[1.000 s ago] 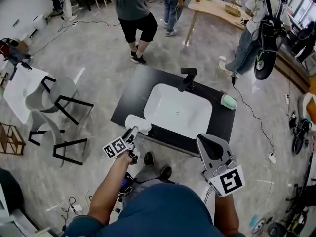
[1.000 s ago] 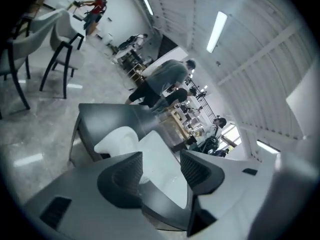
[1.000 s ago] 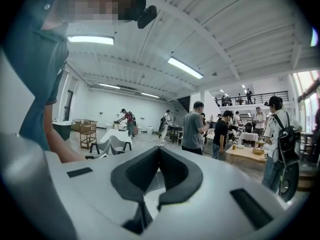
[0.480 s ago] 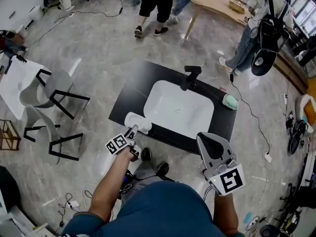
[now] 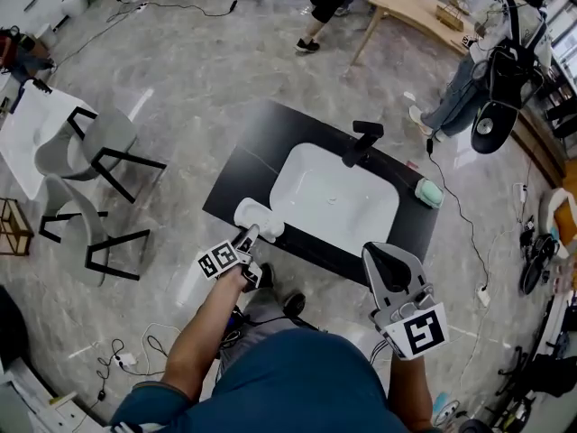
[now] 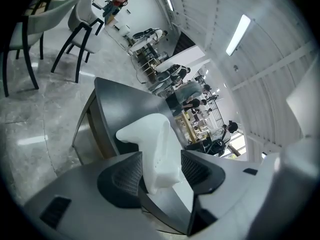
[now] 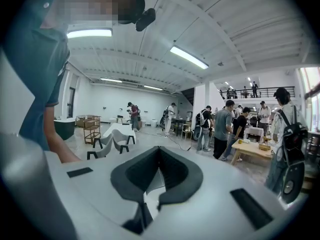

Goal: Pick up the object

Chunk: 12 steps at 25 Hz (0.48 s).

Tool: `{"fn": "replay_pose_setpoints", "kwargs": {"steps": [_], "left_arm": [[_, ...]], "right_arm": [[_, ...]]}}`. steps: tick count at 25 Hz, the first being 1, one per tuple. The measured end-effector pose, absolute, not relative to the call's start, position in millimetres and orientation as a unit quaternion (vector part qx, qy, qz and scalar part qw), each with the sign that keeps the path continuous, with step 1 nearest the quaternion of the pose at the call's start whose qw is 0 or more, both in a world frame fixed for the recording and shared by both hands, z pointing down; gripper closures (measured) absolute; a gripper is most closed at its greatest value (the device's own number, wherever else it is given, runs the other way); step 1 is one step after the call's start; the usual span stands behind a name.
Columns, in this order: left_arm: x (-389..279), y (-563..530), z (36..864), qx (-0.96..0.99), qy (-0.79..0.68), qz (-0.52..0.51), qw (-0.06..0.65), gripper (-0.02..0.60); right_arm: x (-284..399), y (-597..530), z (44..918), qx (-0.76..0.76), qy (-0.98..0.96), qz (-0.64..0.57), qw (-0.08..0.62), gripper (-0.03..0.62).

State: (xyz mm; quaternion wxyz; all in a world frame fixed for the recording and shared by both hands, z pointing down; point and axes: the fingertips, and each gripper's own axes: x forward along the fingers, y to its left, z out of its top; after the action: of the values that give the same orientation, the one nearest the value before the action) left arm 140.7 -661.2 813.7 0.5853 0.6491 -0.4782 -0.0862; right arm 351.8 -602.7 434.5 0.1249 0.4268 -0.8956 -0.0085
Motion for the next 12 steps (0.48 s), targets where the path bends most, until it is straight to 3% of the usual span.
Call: {"fn": "replay_pose_setpoints", "kwargs": {"steps": [12], "left_arm": [[139, -678, 833, 0.650, -0.480, -0.076, 0.584, 0.353]], "right_arm": [[337, -615, 447, 0.413, -0.900, 0.006, 0.139, 0.580]]}}
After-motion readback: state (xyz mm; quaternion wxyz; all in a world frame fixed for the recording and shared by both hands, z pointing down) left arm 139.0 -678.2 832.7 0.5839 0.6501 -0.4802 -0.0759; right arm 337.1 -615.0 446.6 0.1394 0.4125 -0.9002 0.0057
